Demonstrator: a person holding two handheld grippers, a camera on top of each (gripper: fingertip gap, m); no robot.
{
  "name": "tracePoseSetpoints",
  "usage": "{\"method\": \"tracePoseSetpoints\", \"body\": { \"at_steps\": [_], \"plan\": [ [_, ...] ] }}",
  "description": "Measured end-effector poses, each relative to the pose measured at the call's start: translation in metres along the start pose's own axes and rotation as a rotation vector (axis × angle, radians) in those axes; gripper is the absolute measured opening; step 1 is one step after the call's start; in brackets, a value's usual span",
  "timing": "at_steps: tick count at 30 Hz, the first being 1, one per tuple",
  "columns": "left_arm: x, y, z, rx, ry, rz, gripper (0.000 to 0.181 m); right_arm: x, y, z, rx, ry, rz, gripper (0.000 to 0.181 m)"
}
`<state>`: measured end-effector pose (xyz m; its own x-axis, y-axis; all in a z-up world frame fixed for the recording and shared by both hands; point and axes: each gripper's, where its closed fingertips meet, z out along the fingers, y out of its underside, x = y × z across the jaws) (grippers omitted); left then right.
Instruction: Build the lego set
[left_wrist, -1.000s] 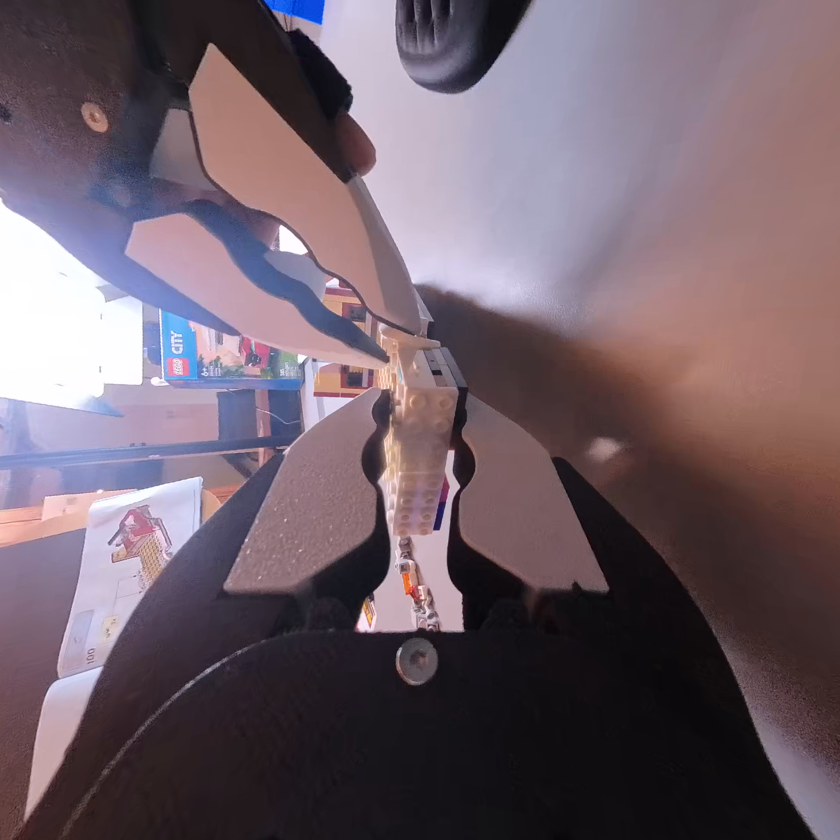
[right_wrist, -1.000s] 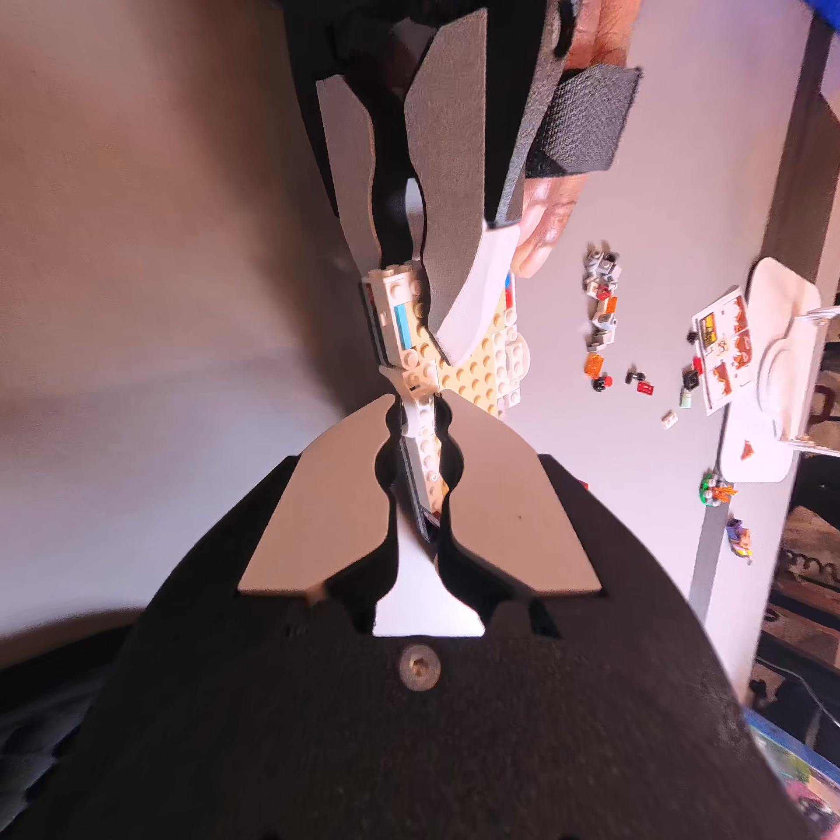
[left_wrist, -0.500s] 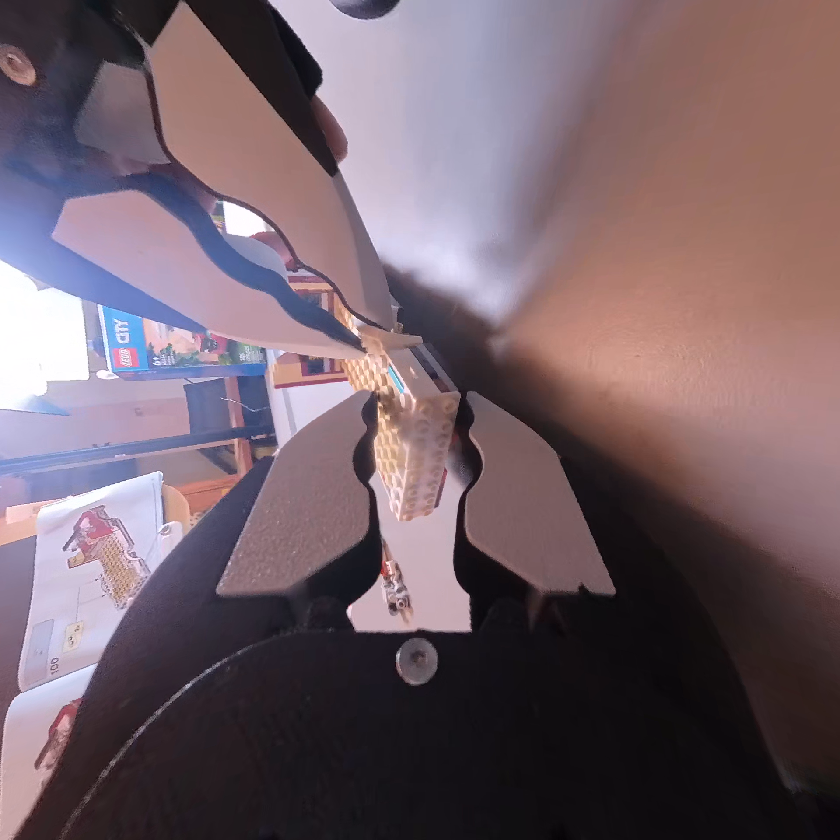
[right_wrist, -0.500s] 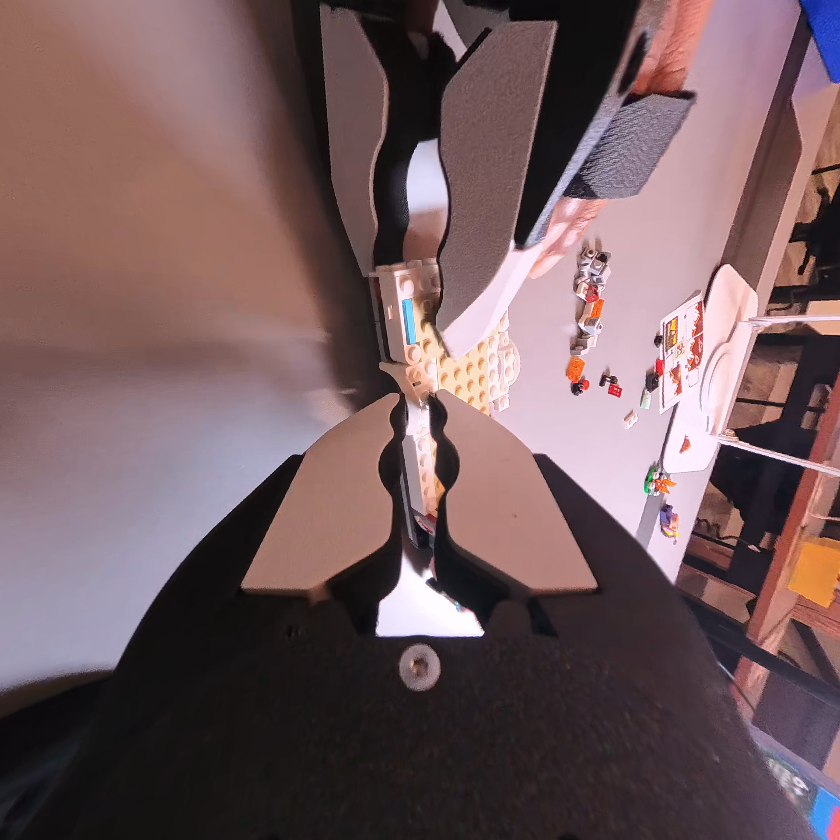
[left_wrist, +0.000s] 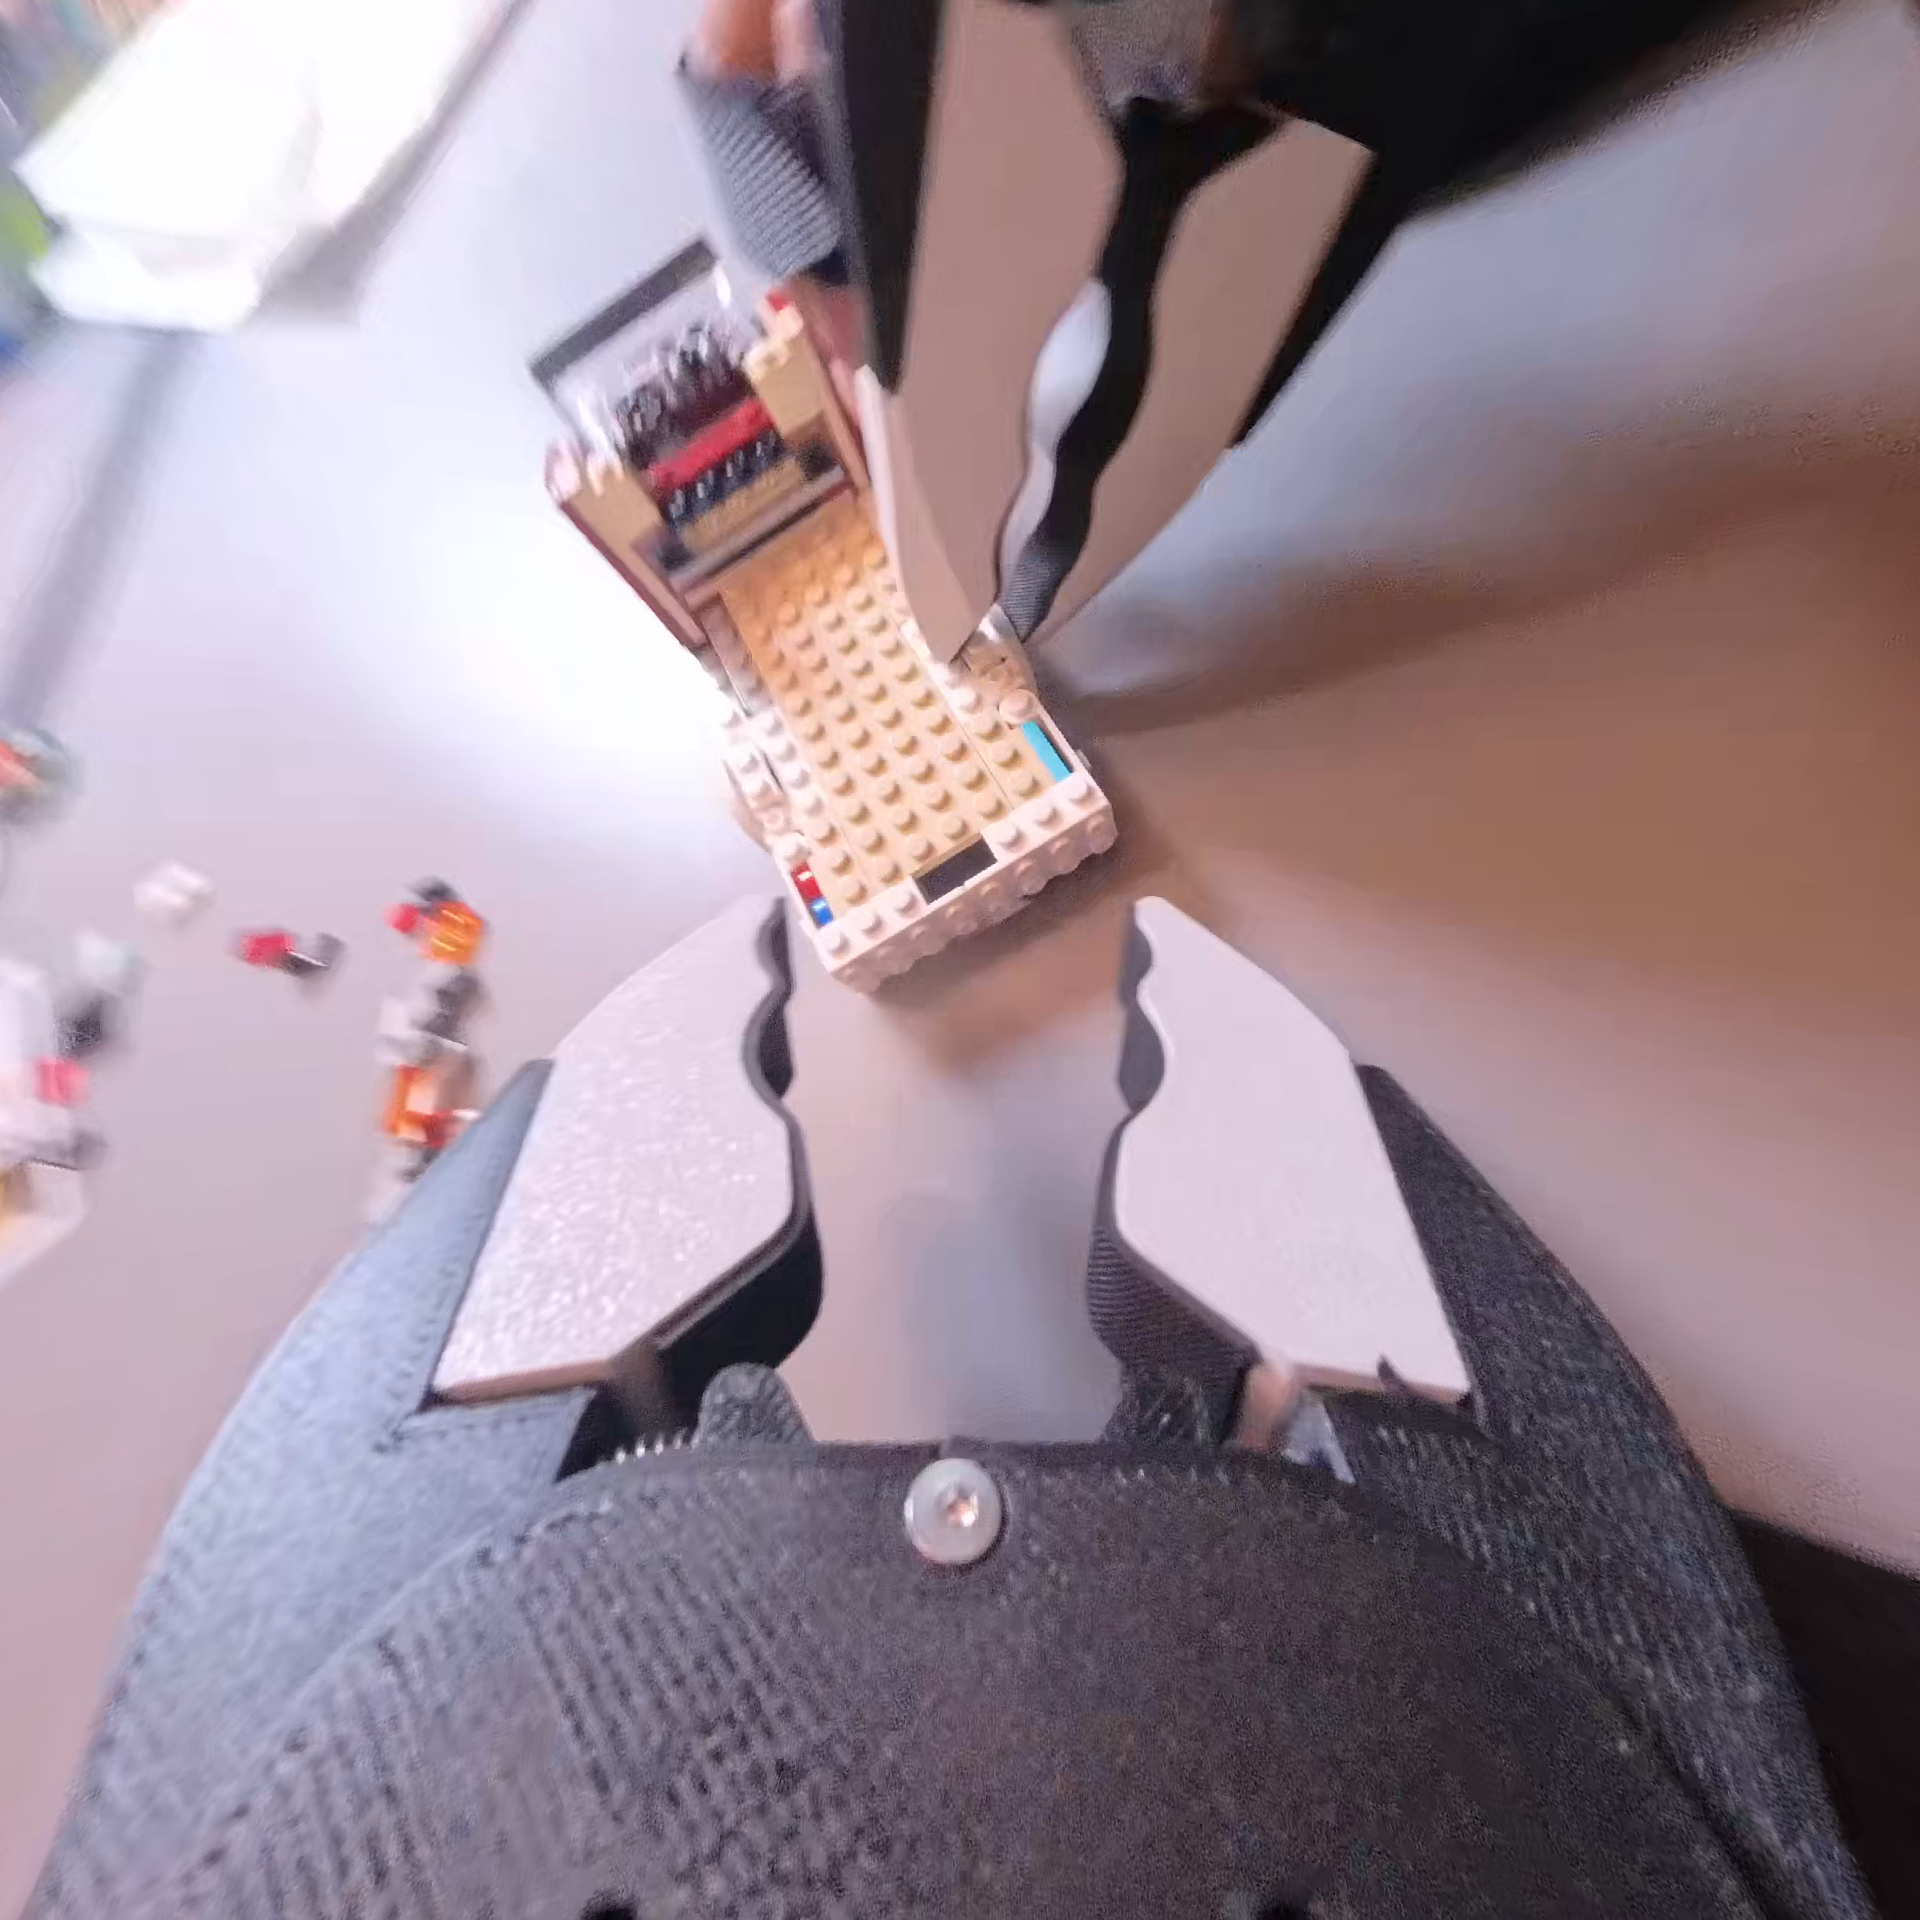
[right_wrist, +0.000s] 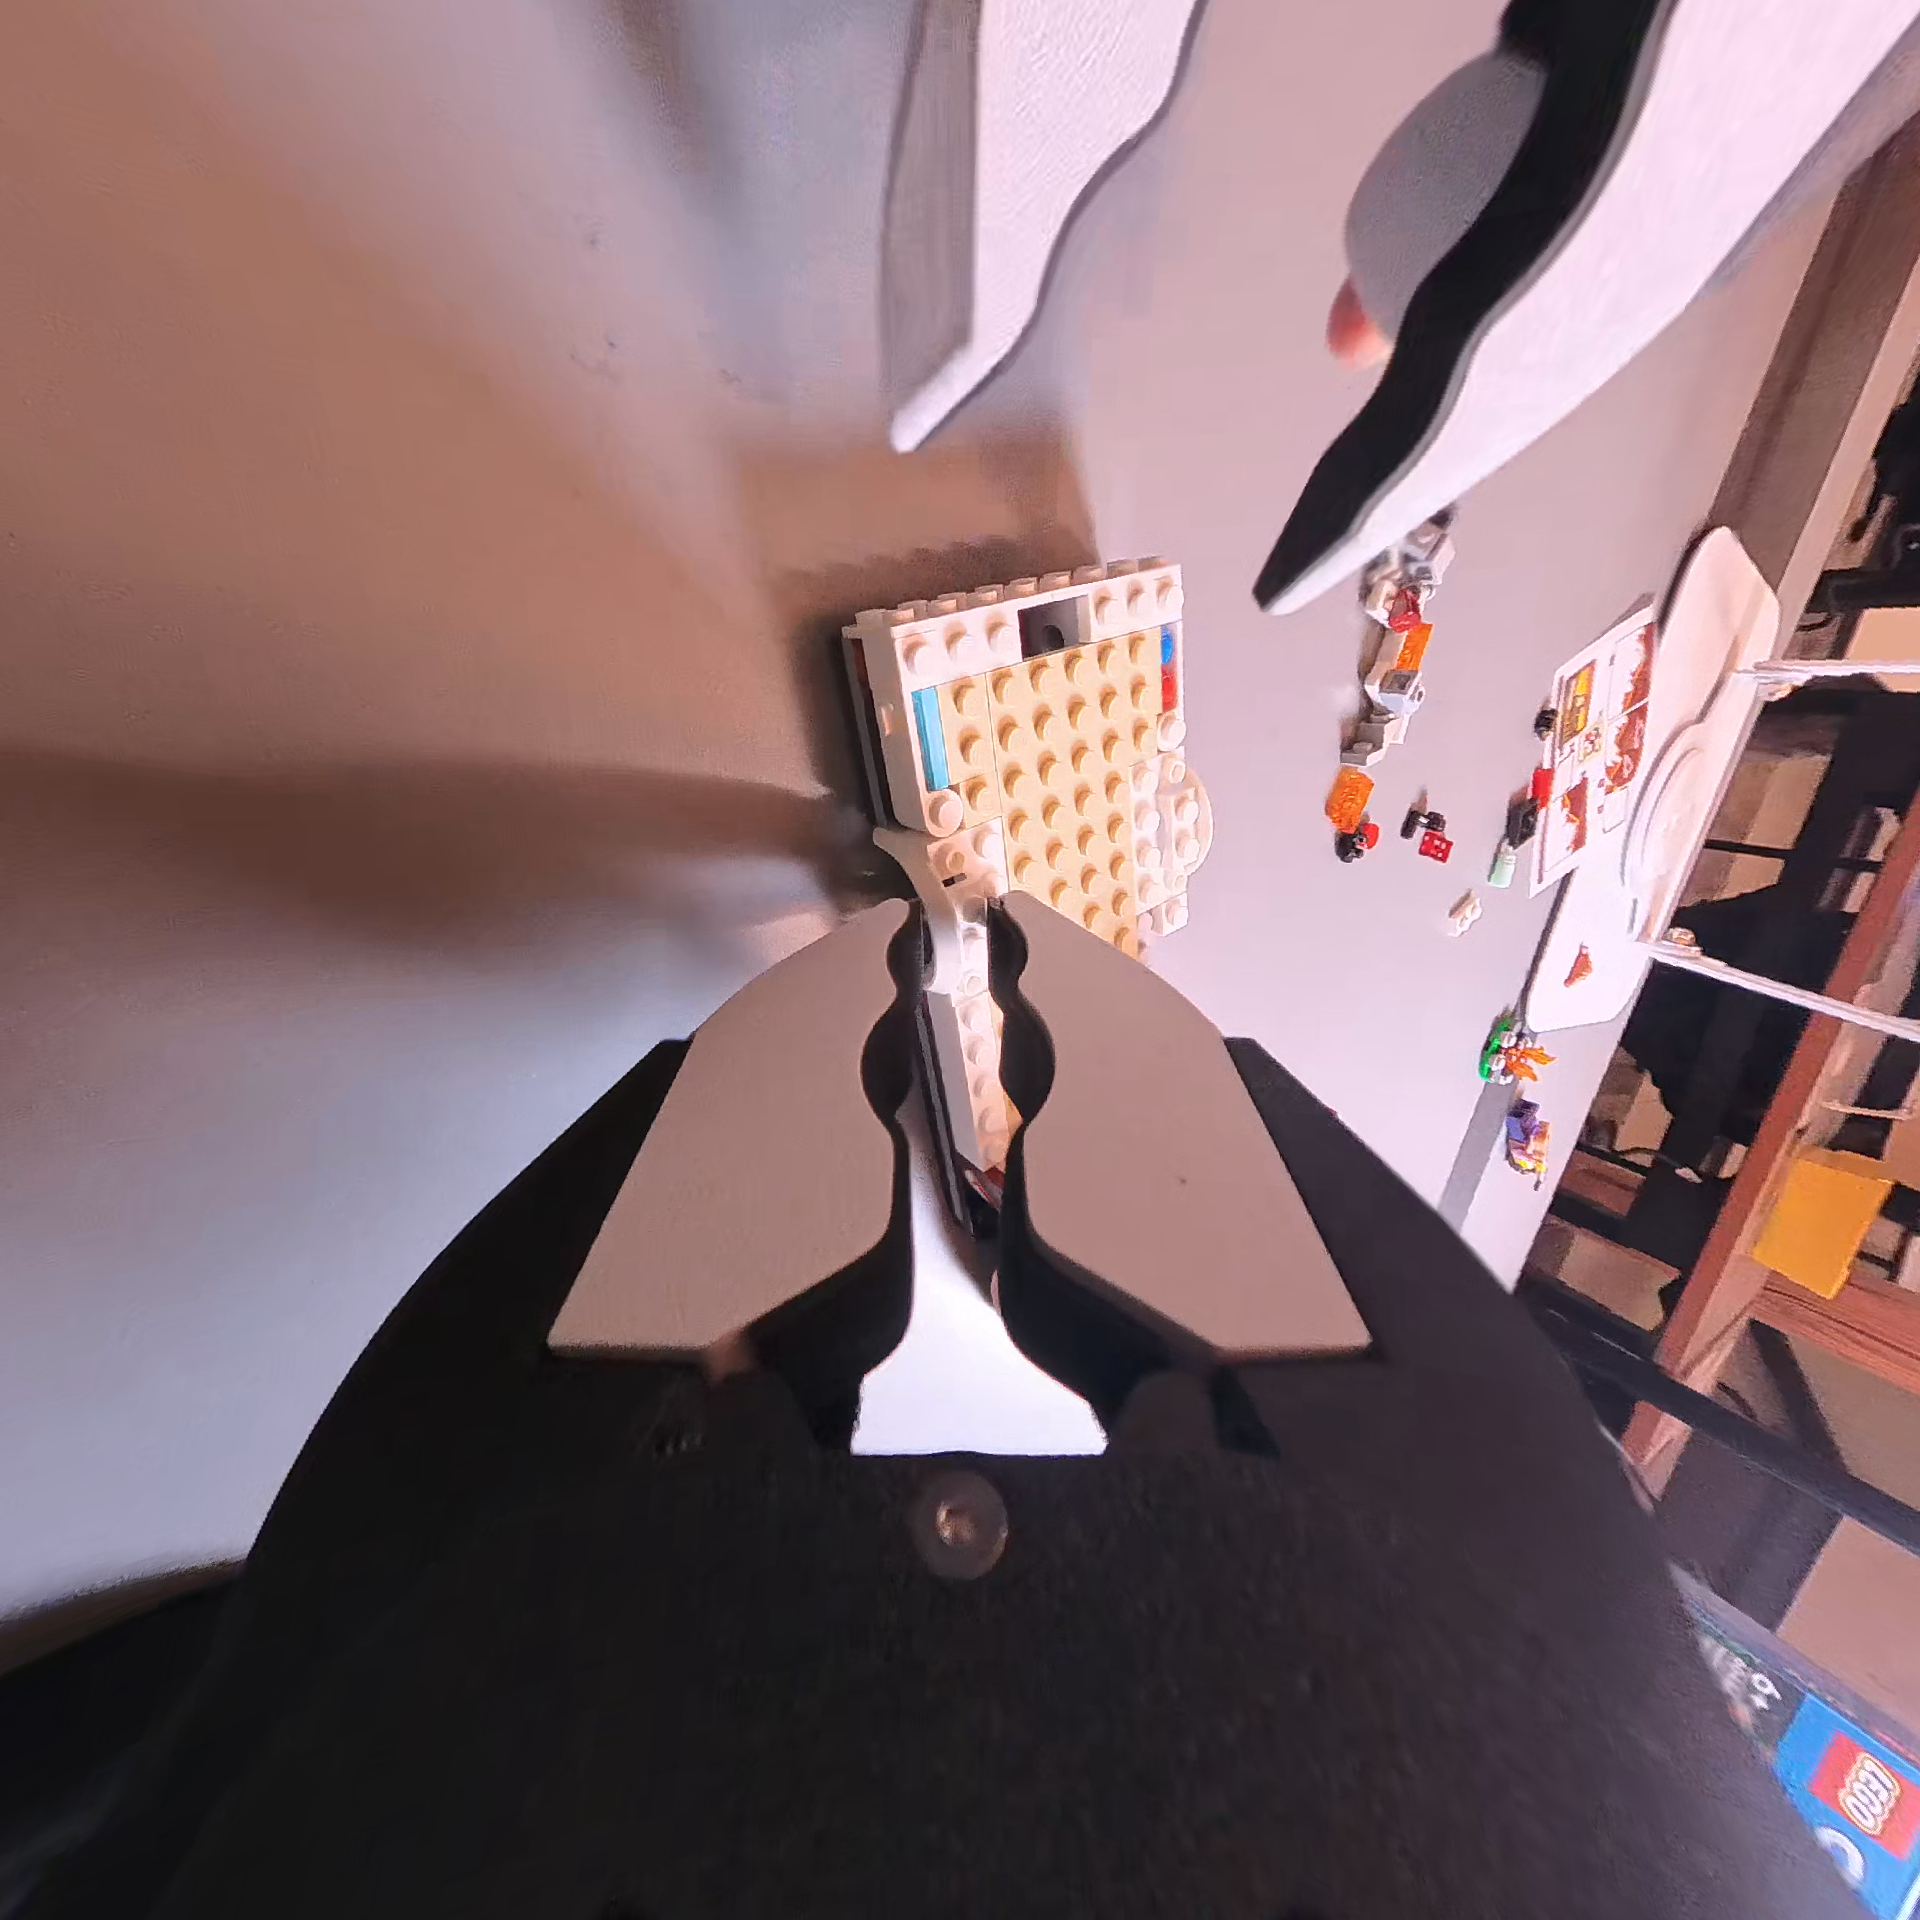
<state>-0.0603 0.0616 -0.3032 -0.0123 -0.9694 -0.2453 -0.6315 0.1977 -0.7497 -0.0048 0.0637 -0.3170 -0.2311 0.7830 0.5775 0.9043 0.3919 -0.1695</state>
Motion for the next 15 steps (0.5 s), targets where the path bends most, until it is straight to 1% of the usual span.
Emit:
{"method": "tracePoseSetpoints", "body": {
  "at_steps": [1, 2, 4, 5, 7, 9, 11, 15],
  "plan": [
    [0.001, 0.0, 0.004, 0.009, 0.042, -0.101, 0.068, 0.0, 0.001, 0.0, -0.002, -0.011, 0.006, 0.013],
    [0.002, -0.003, 0.007, 0.032, 0.066, -0.177, 0.069, 0.0, 0.002, -0.001, -0.006, -0.022, 0.012, 0.015],
    [0.002, -0.006, 0.011, 0.049, 0.093, -0.264, 0.073, -0.001, 0.004, -0.003, -0.004, -0.04, 0.035, 0.019],
    [0.002, -0.004, 0.014, 0.034, 0.085, -0.277, 0.074, -0.002, 0.004, -0.004, 0.001, -0.05, 0.049, 0.019],
    [0.0, 0.002, 0.02, -0.012, 0.051, -0.247, 0.078, -0.001, 0.003, -0.007, 0.018, -0.052, 0.069, 0.019],
    [0.003, 0.004, 0.025, -0.031, 0.048, -0.24, 0.079, 0.0, 0.001, -0.01, 0.042, -0.049, 0.089, 0.018],
    [0.003, 0.003, 0.028, -0.03, 0.035, -0.233, 0.077, -0.001, -0.001, -0.01, 0.05, -0.08, 0.104, 0.018],
    [-0.001, 0.006, 0.032, -0.052, -0.002, -0.196, 0.072, -0.004, 0.0, -0.004, 0.011, -0.122, 0.076, 0.014]
  ]
}}
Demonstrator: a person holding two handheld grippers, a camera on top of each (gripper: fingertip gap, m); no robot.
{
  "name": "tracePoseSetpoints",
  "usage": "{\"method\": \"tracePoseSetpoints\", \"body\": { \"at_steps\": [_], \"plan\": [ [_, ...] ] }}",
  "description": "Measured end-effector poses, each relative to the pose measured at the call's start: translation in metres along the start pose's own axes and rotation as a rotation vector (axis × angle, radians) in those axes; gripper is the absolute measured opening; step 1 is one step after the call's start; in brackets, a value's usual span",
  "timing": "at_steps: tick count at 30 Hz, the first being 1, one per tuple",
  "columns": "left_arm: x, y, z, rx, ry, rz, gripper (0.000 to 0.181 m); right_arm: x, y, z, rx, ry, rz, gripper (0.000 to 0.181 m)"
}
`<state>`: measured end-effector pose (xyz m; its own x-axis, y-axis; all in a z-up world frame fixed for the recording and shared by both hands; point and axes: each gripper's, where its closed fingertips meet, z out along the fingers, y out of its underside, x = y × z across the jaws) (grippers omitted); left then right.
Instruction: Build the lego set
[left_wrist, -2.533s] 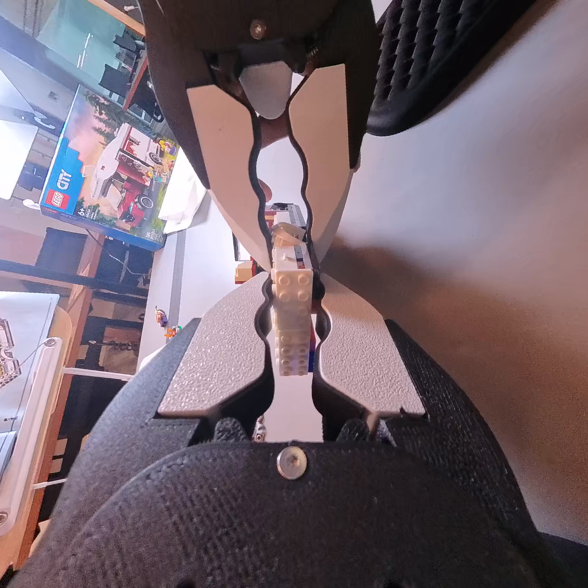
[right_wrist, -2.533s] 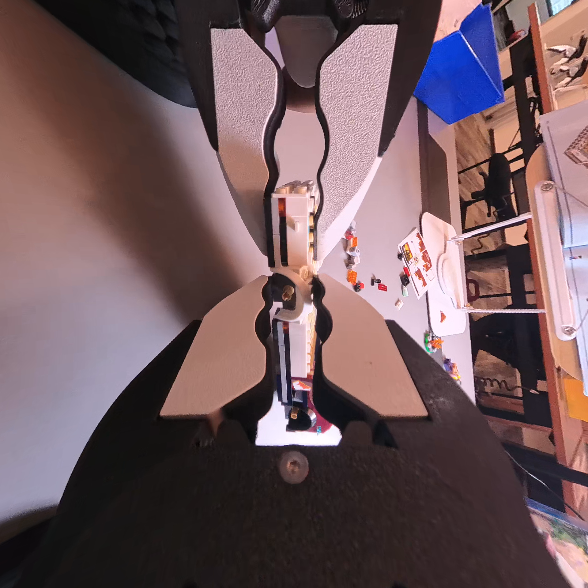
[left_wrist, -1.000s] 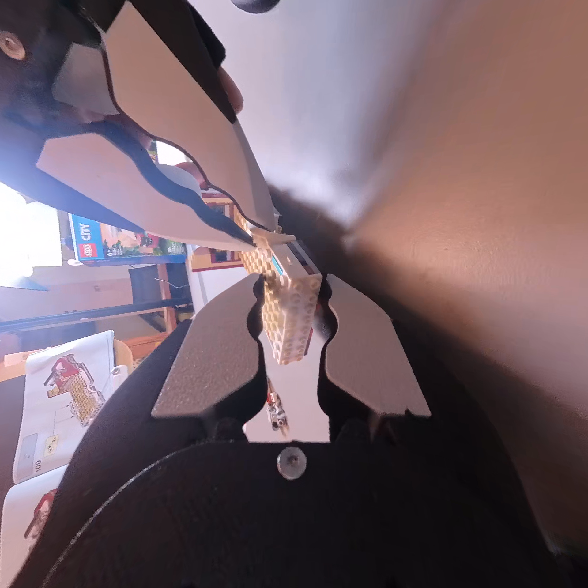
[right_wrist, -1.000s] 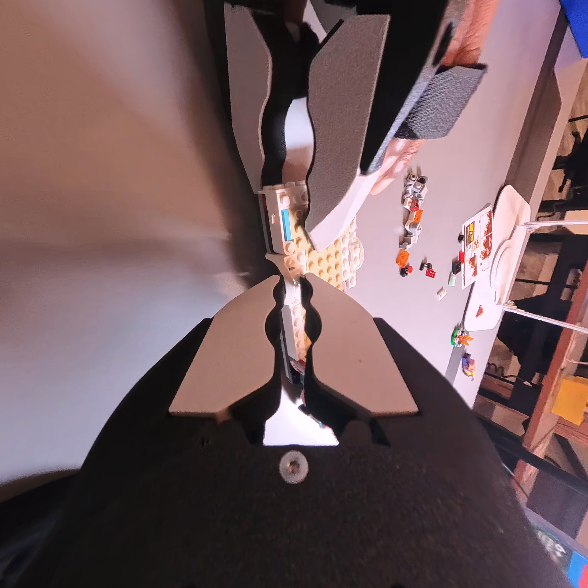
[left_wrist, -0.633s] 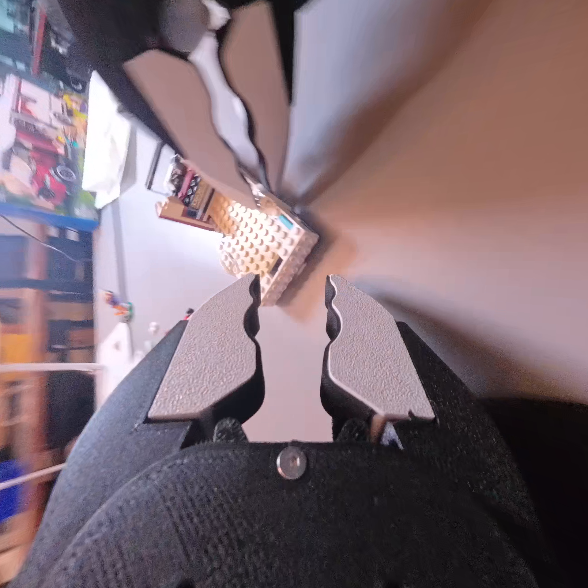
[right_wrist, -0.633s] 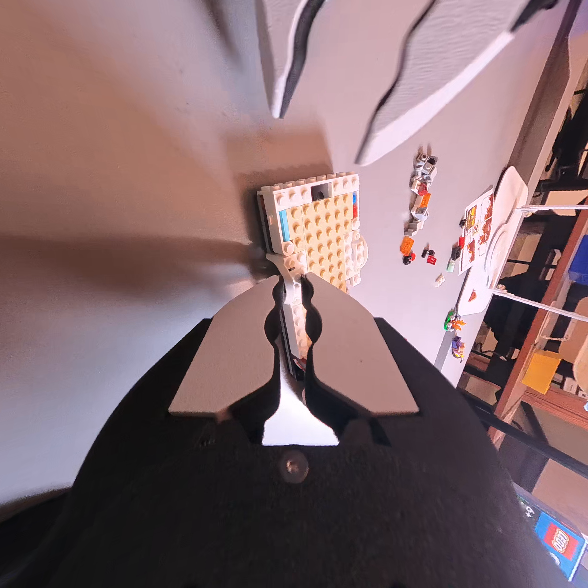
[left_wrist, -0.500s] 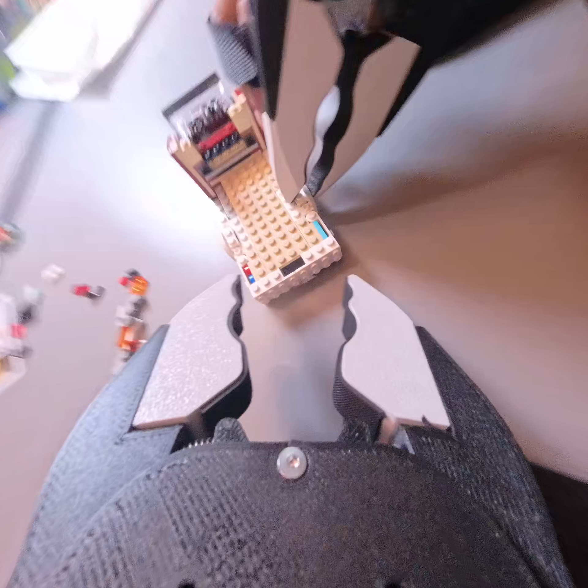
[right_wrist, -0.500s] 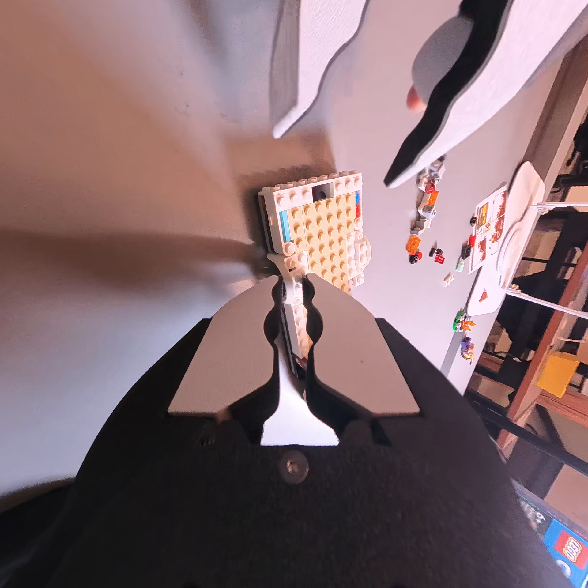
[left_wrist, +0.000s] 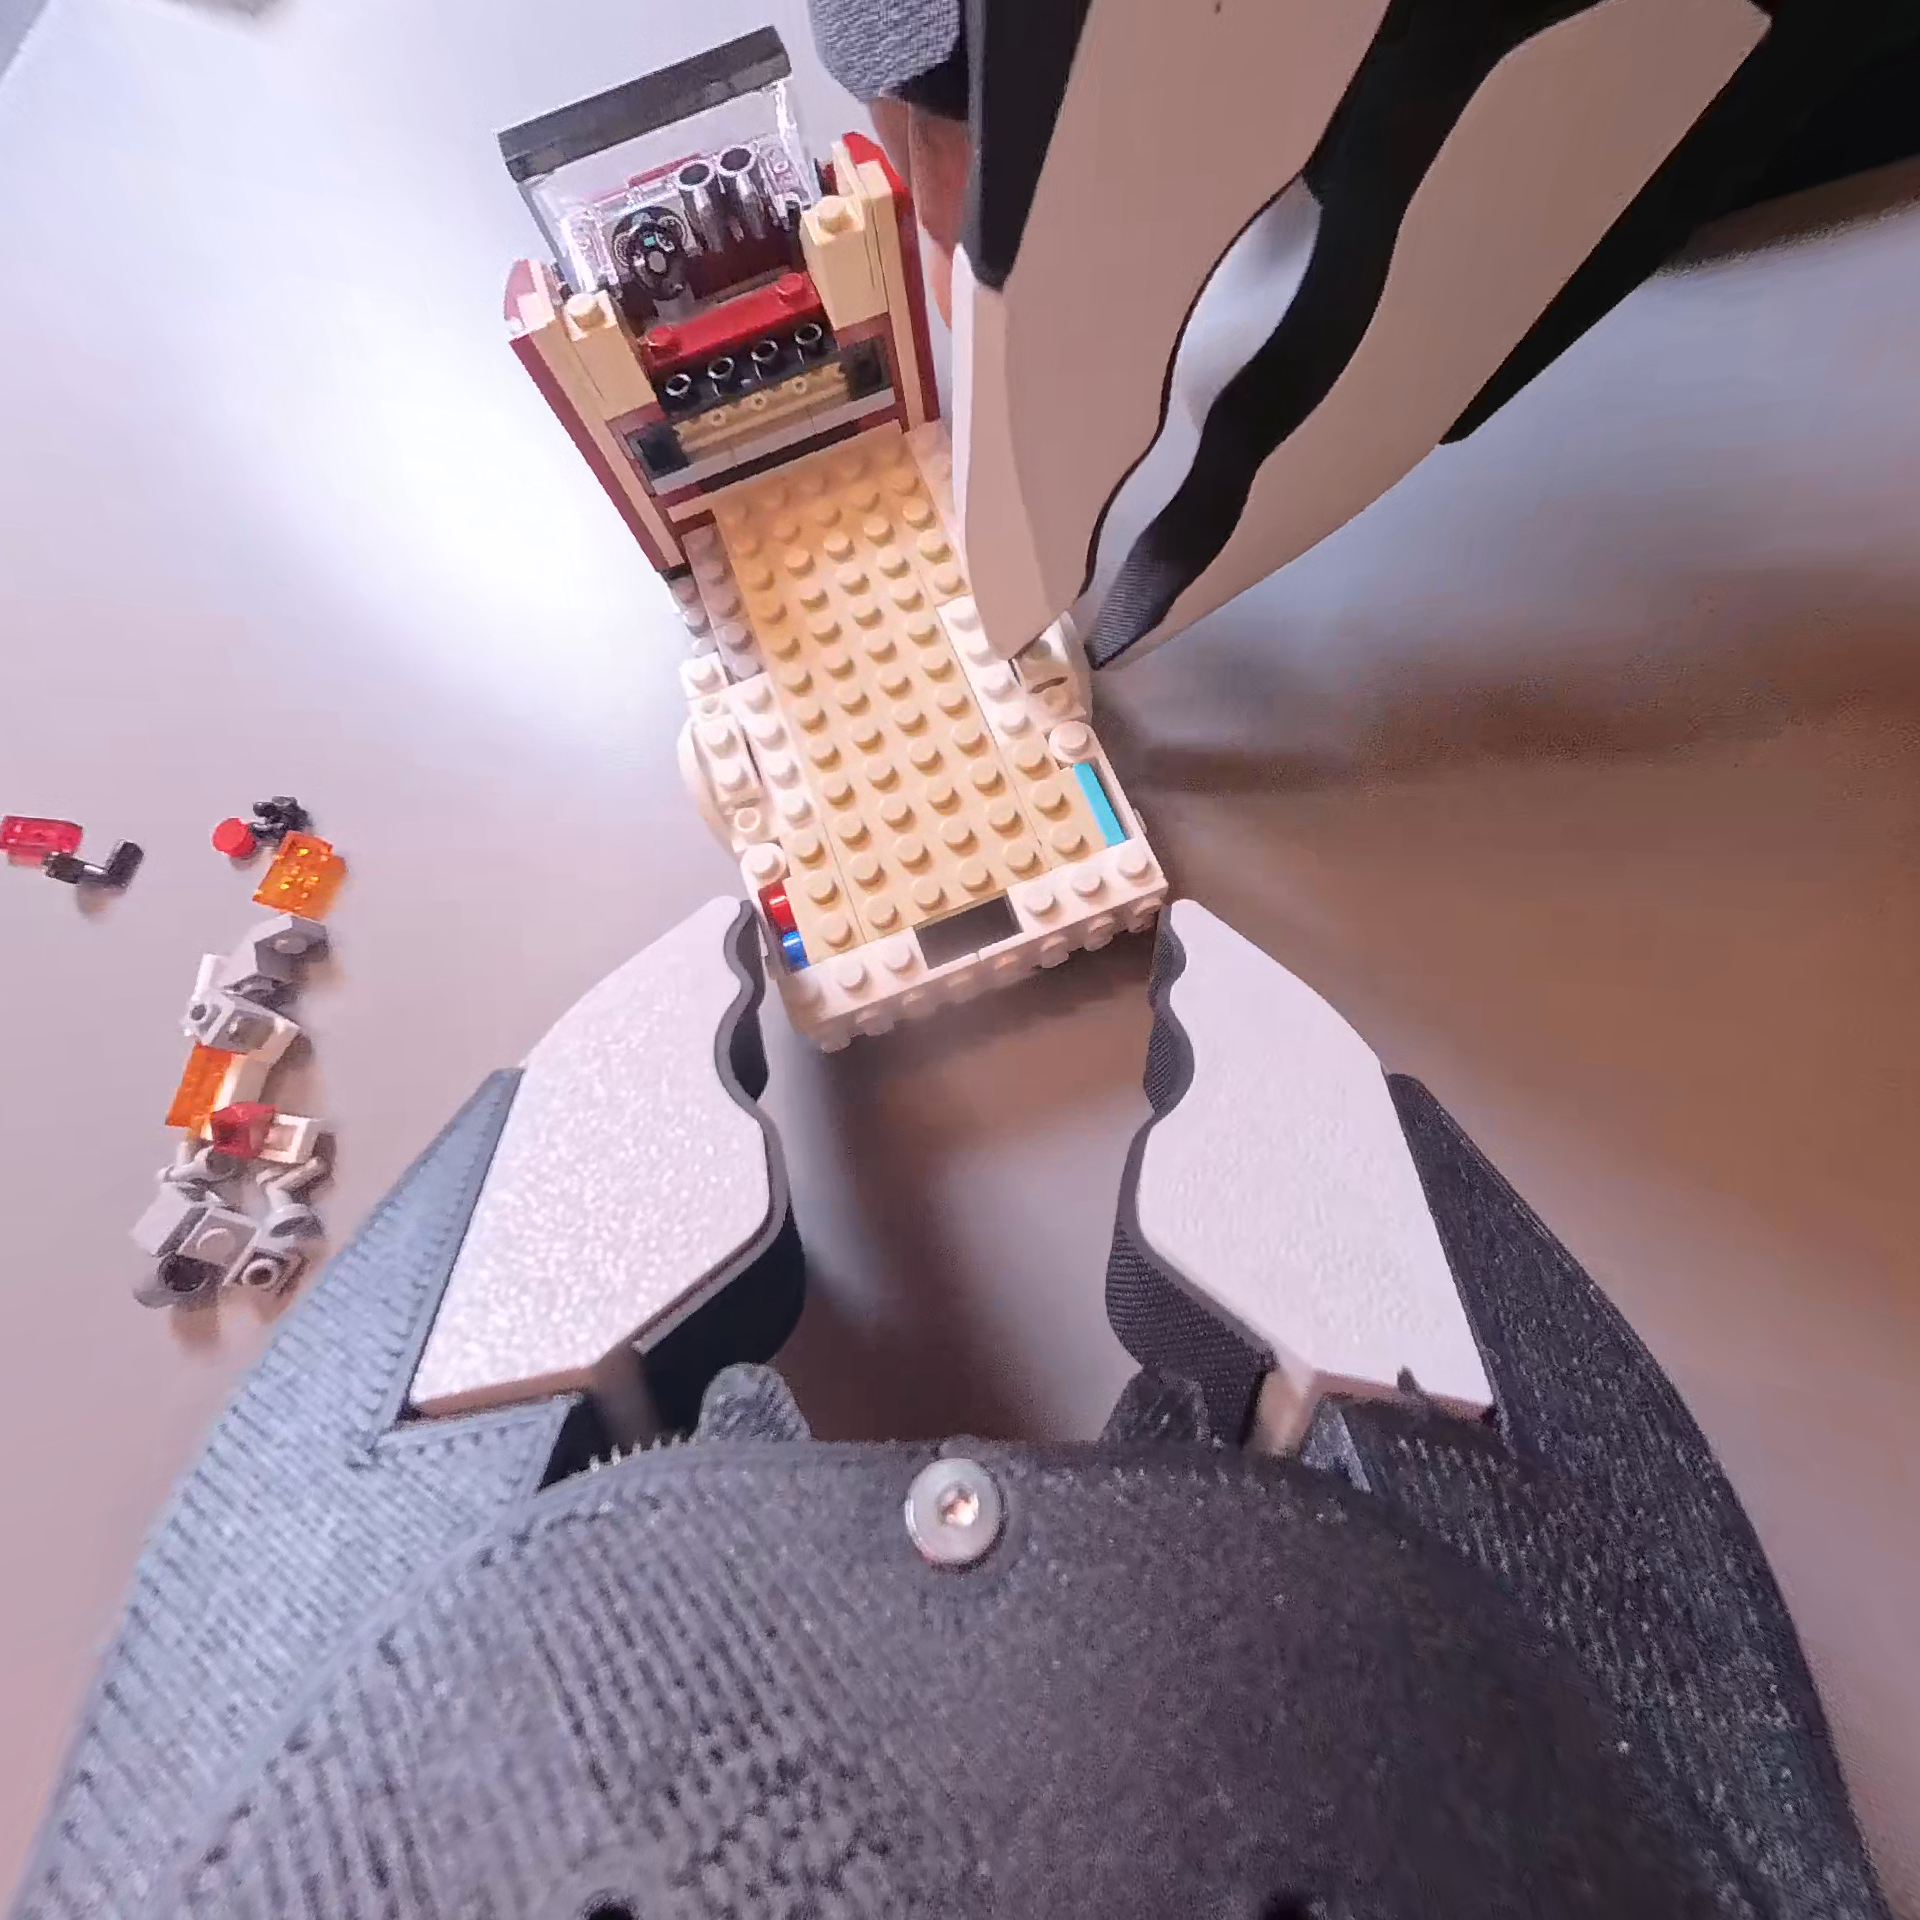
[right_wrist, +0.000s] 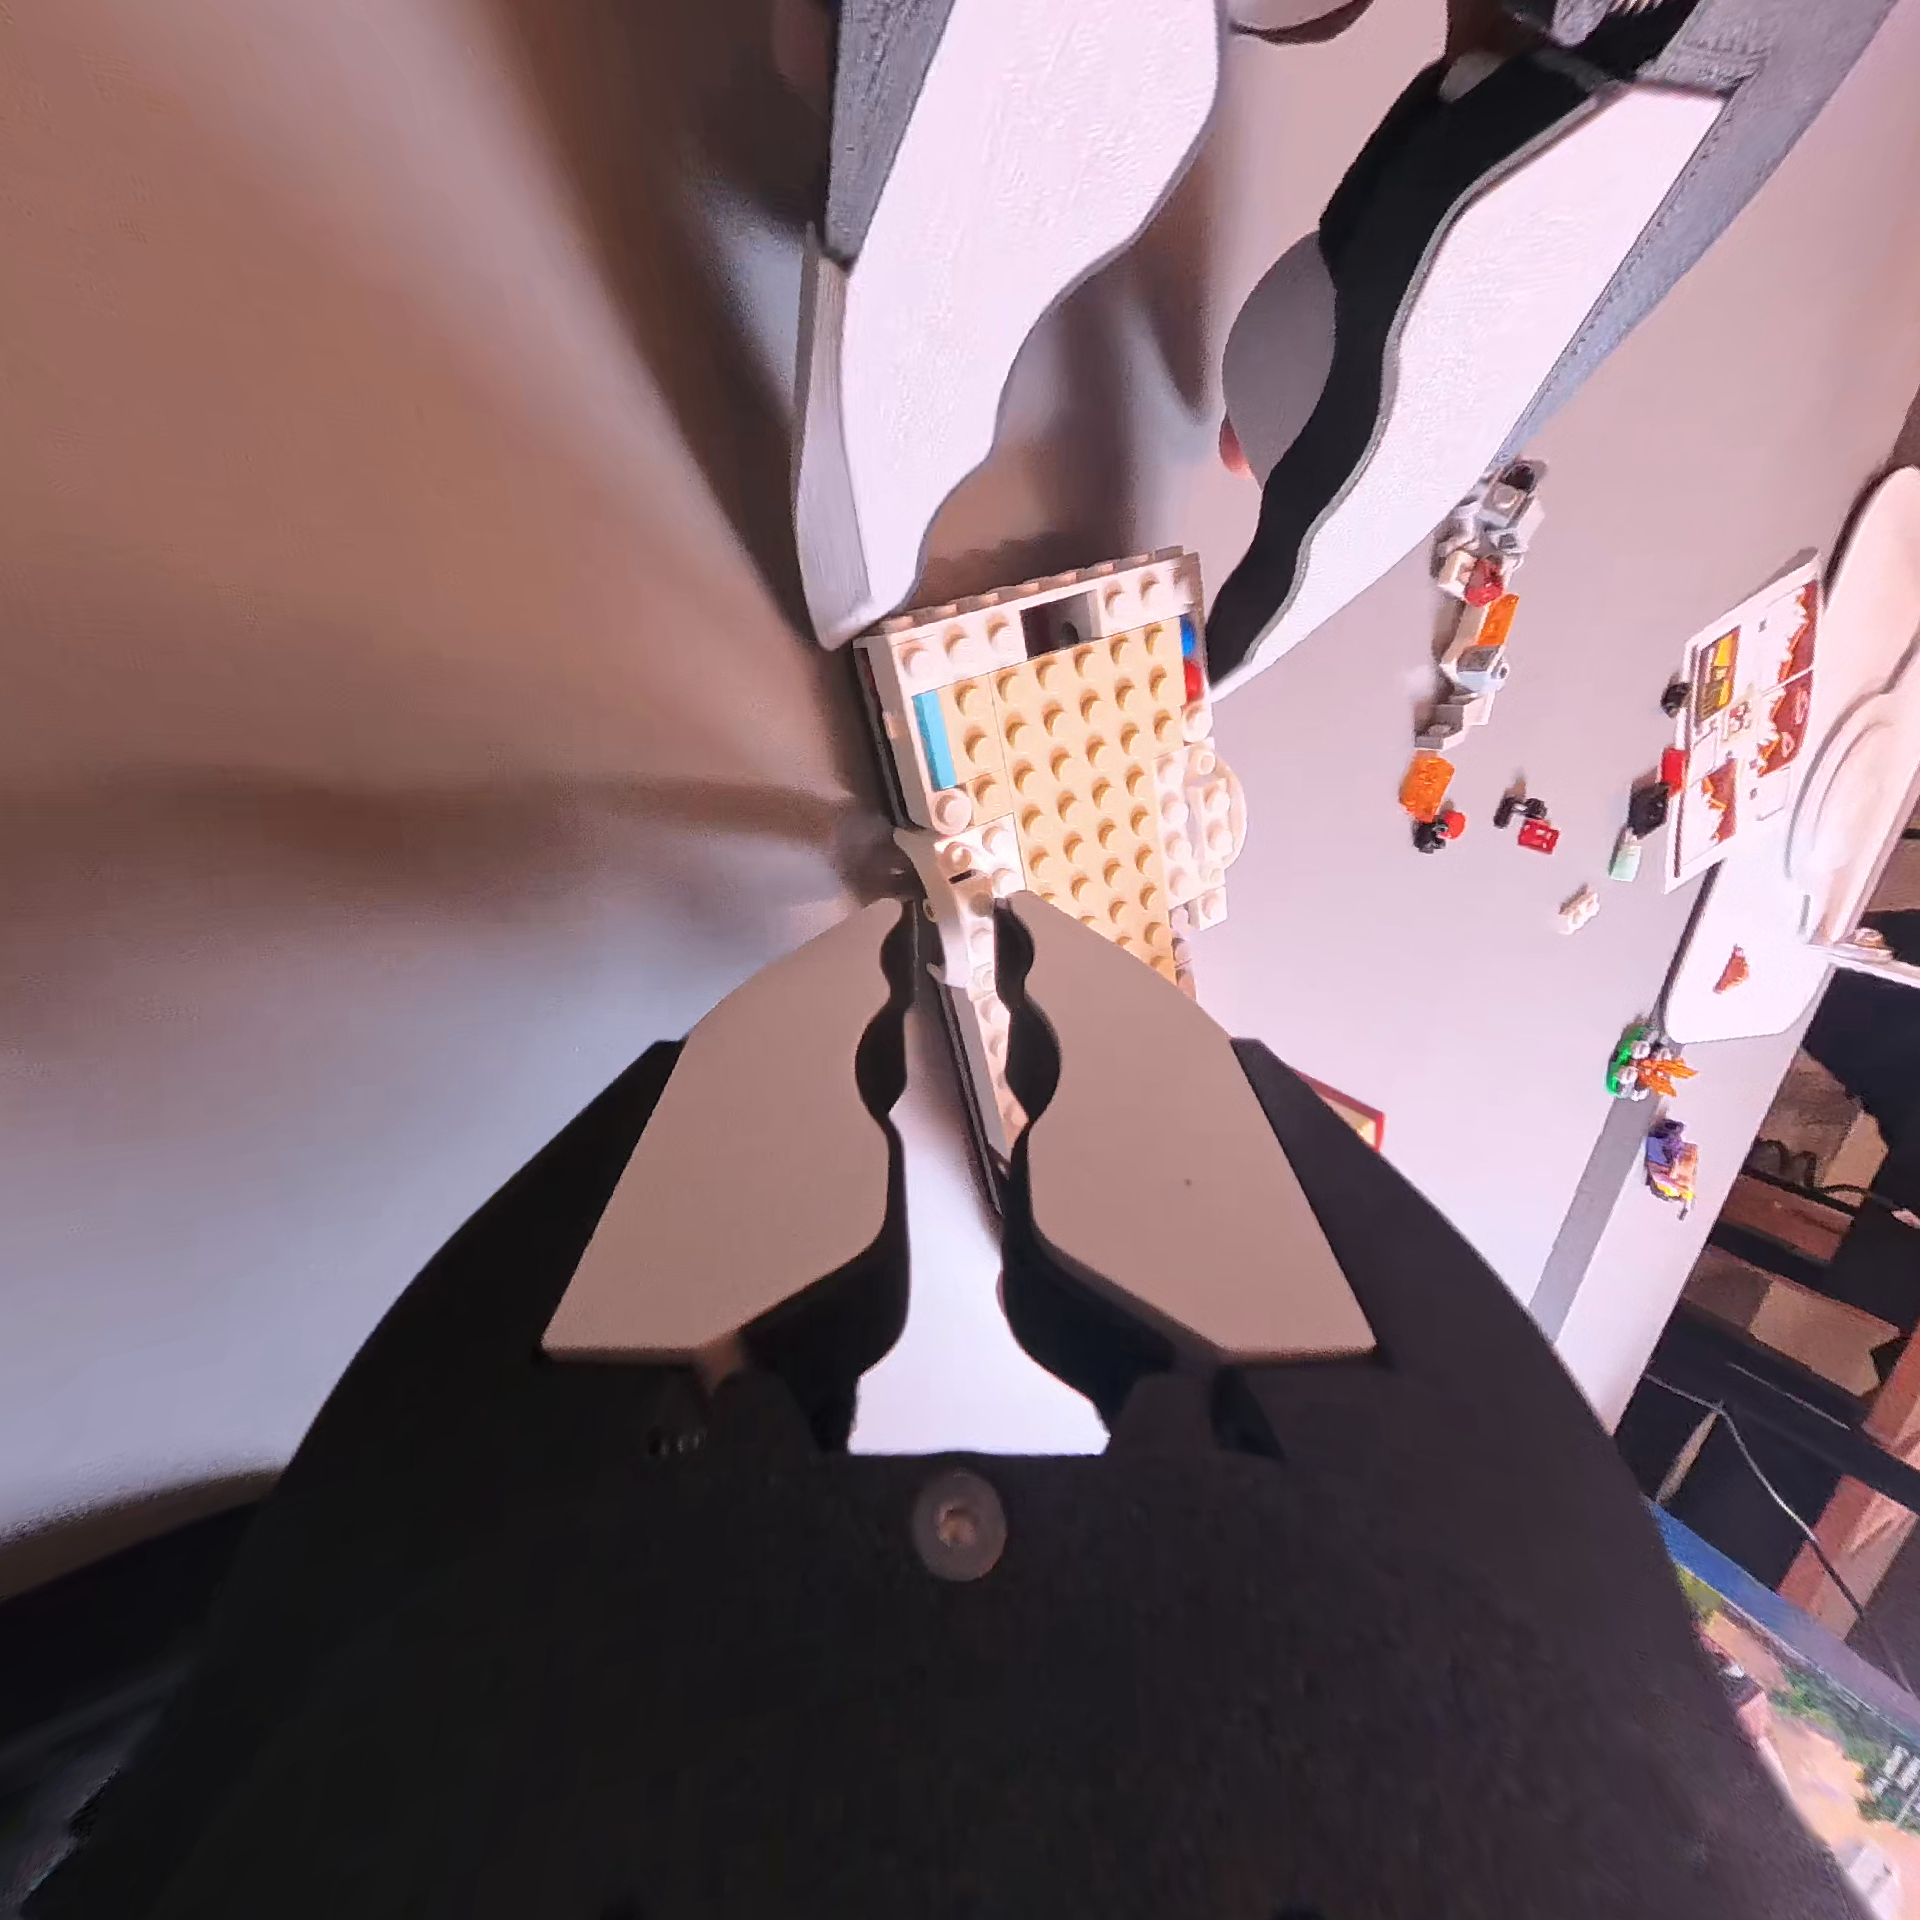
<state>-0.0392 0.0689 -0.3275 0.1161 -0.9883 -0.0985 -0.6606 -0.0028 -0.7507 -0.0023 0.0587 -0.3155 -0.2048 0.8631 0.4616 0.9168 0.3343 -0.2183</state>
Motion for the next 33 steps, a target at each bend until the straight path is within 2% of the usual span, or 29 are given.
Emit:
{"method": "tracePoseSetpoints", "body": {
  "at_steps": [12, 21, 24, 27, 28, 30, 33],
  "plan": [
    [0.0, 0.0, 0.0, 0.023, 0.013, -0.031, 0.071, 0.002, -0.001, 0.005, -0.129, -0.166, -0.039, 0.016],
    [0.001, -0.001, -0.001, 0.043, 0.017, -0.029, 0.07, 0.001, 0.001, 0.001, -0.091, -0.125, -0.064, 0.016],
    [0.001, -0.001, -0.001, 0.04, 0.022, -0.033, 0.07, 0.007, -0.003, -0.006, -0.057, -0.131, -0.015, 0.016],
    [0.001, 0.0, -0.001, 0.04, 0.023, -0.033, 0.07, 0.018, -0.009, -0.009, 0.01, -0.162, 0.114, 0.0],
    [0.001, 0.0, -0.001, 0.04, 0.022, -0.032, 0.07, 0.019, -0.01, -0.008, 0.019, -0.199, 0.183, 0.0],
    [0.001, 0.0, -0.001, 0.04, 0.022, -0.032, 0.07, 0.016, -0.01, -0.005, 0.004, -0.28, 0.267, 0.0],
    [0.001, 0.0, -0.001, 0.041, 0.021, -0.032, 0.07, 0.013, -0.006, 0.0, -0.057, -0.307, 0.27, 0.0]
  ]
}}
